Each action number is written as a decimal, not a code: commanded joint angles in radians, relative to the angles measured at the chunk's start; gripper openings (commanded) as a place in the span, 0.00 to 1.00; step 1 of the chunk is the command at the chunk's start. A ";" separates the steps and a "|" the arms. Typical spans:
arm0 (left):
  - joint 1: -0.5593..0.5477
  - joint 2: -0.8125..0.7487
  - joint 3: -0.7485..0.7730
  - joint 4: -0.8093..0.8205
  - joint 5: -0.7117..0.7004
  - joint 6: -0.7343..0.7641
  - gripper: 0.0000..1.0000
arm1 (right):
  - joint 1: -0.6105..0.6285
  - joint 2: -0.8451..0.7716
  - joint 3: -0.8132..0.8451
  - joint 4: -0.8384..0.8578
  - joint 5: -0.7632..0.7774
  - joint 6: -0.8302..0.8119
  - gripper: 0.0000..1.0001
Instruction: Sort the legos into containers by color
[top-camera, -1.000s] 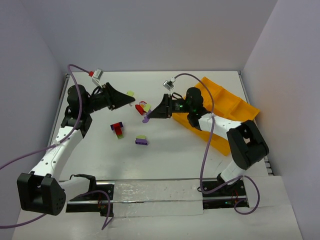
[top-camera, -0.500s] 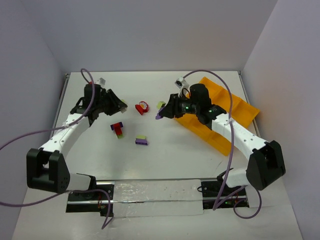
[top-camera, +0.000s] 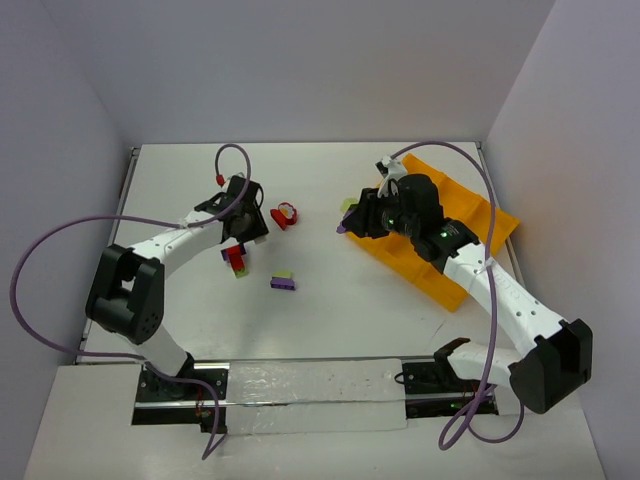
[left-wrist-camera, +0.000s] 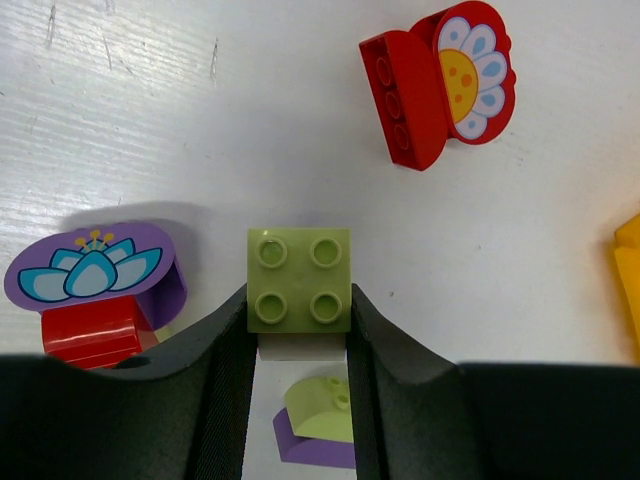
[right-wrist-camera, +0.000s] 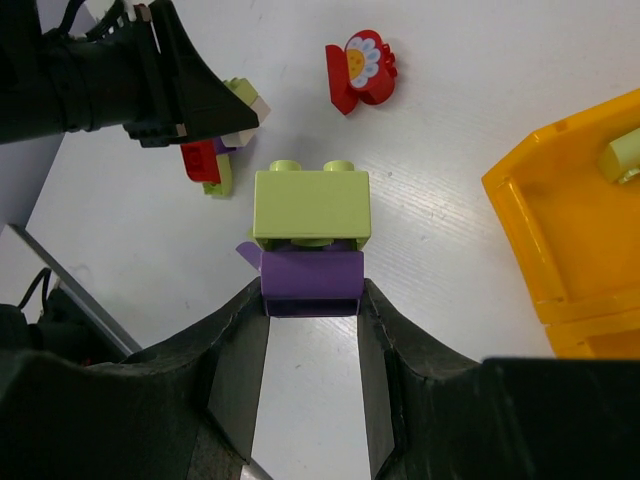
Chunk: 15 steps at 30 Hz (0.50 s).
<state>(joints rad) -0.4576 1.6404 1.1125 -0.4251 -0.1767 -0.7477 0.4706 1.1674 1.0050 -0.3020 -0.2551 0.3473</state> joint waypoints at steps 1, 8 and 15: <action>-0.027 0.014 0.046 0.000 -0.091 -0.007 0.00 | -0.006 -0.036 0.004 -0.011 0.030 -0.018 0.00; -0.083 0.074 0.095 -0.052 -0.185 0.015 0.00 | -0.005 -0.042 -0.003 0.006 0.011 -0.009 0.00; -0.146 0.094 0.056 0.027 -0.362 0.033 0.00 | -0.006 -0.049 -0.008 0.008 0.015 -0.013 0.00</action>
<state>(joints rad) -0.5605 1.7189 1.1609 -0.4542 -0.3492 -0.7428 0.4706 1.1553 1.0048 -0.3115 -0.2462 0.3460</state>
